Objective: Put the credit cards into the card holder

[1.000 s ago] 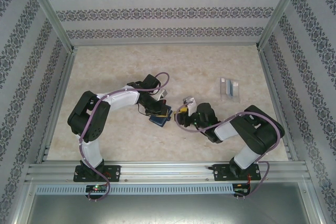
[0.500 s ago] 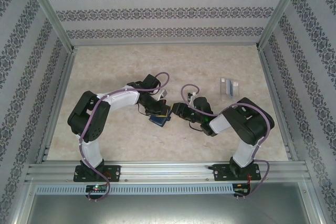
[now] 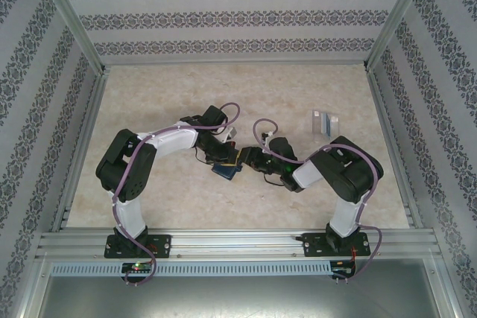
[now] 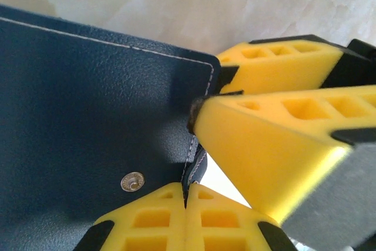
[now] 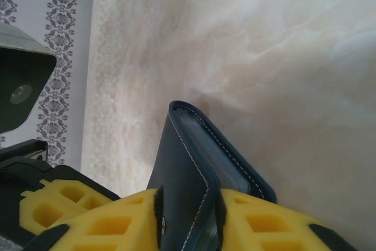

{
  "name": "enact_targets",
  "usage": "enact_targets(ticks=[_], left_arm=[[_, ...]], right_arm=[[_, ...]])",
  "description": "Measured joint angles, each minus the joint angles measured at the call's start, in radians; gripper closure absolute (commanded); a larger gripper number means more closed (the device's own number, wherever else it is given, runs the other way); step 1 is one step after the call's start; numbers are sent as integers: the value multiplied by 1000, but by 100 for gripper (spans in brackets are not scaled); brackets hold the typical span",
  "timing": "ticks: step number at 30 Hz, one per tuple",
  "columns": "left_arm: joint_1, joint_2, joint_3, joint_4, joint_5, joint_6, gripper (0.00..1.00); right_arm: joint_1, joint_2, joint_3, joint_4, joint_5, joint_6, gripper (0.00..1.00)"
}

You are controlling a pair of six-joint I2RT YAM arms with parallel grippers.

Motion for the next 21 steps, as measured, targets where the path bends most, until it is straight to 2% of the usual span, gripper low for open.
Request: enact_targets(ticks=[2,6,21], left_arm=[[0,0,0,1,-2,0,100],[4,-1,0,0,-7,0,100],[39,-16,0,-12,-37,27,100]], right_arm=[[0,13,8,0,-6,-1,90],[-1,34,17,-2,-21,-6,97],[-34,43,60,-100,-96,-64,100]])
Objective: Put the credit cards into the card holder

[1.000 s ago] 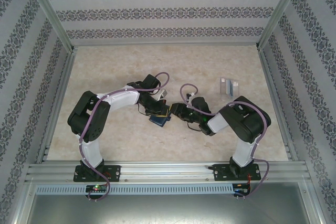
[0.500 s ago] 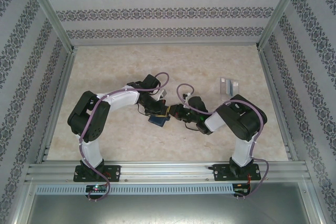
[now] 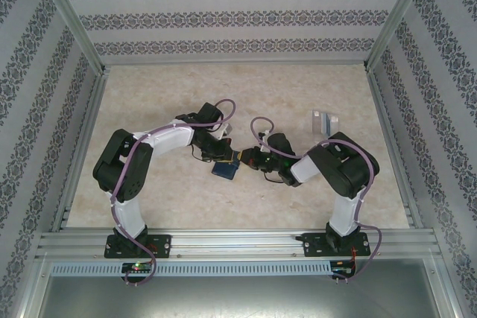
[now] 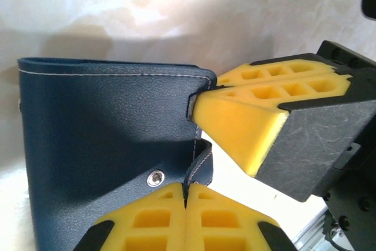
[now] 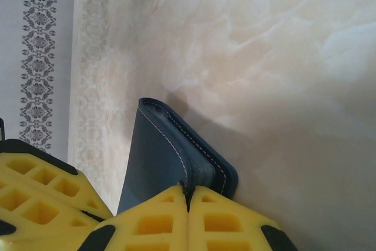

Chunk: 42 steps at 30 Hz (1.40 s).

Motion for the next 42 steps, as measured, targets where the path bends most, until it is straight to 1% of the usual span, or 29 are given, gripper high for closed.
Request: enact_targets(ticks=[7,17,31,42], left_arm=[[3,15,6,-19,-22,11,100],[10,64,26,-18,-18,11,100],[10,18,4,-34,-38,3,100],[13,19,-18,-10,-11,-21,100]], right_arm=[[0,10,9,-3,-16,-22,100],[-3,-14,10,-49,-16,-73,100],[-11,-33,16,-101,-27,-110,99],[-13,-41,22,-130,-31,-130,99]])
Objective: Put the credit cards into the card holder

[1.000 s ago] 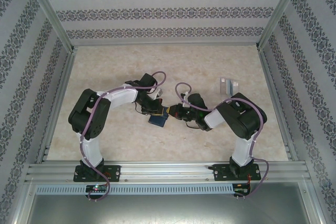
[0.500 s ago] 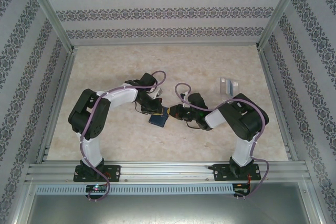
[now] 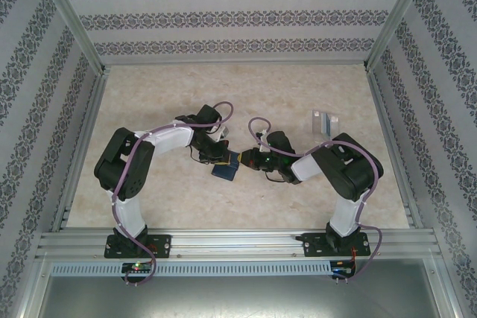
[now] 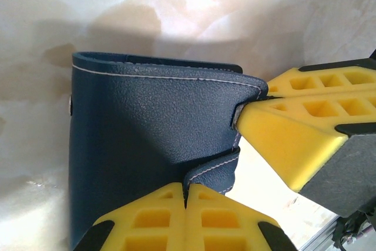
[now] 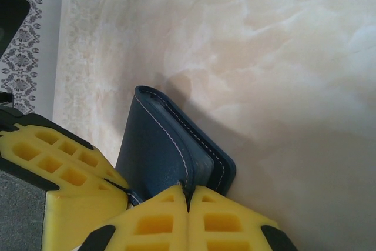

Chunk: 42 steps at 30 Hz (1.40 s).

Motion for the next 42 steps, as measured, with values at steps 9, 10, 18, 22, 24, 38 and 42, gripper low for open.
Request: enact_targets(ticks=[9,10,18,22,24,38,42], left_arm=[[1,22,0,8,42,0,100],[1,23,1,8,42,0,100],[1,58,48,-41,35,5,100],[1,71,64,-49,35,9,100],[2,72,64,-50,34,9,100],[9,68,43,-11,62,9,73],[13,42,36,16,67,-7,65]], right_arm=[[0,0,6,-15,-2,-1,99],[0,0,7,-16,-2,-1,99],[0,-8,13,-40,-3,-13,93],[0,-32,13,-66,0,-24,86],[0,-54,13,-92,5,-31,80],[-16,-455,5,-385,193,-189,67],[-42,-577,-35,-455,298,-233,64]])
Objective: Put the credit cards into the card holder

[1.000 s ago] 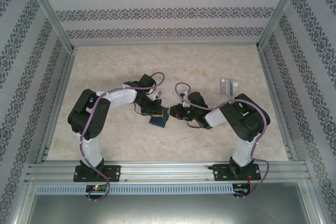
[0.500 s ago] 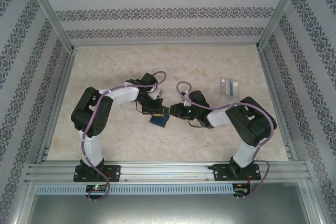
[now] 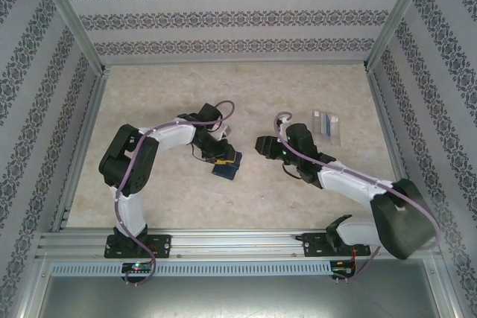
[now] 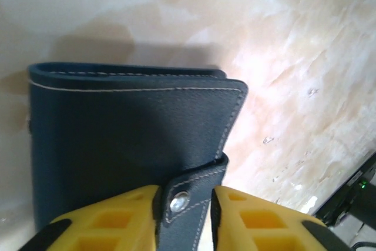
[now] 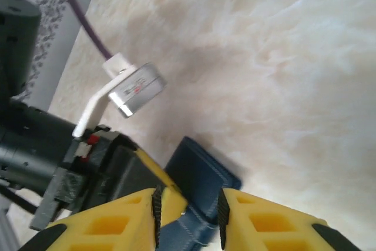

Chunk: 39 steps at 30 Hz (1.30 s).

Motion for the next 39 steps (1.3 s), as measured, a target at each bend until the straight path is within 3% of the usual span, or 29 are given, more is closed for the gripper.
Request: enact_targets(ticks=[1,2,3,11,20,23,24,25,29,33,39], left_arm=[[1,-11,0,3,-6,-2,63],[3,-22,0,8,-10,-4,60],[5,-42,0,9,-19,-9,57],[45,-332,-17,43,-133,-23,52],[151,-738,-322,178,-413,-10,48],[150,-834,-444,224,-542,29,39],[150,-868,-483,238,-589,40,14],[150,-908,-521,252,-642,56,3],[150,-1033,-648,329,-823,103,1],[151,-1063,-767,451,-977,192,1],[152,-1058,-862,607,-1073,300,1]], right_arm=[[-4,-39,-11,-24,32,-19,49],[-6,-79,-19,-47,60,-38,16],[-8,-123,-24,-75,90,-63,2],[-8,-463,-25,-189,316,-312,2],[-10,-722,-151,-168,503,-612,2],[-10,-751,-253,-153,515,-692,2],[-10,-753,-288,-150,525,-713,2],[-12,-753,-314,-147,538,-729,2],[-54,-752,-383,-130,589,-760,2],[-127,-745,-398,-91,601,-763,2],[-240,-613,-415,52,563,-722,2]])
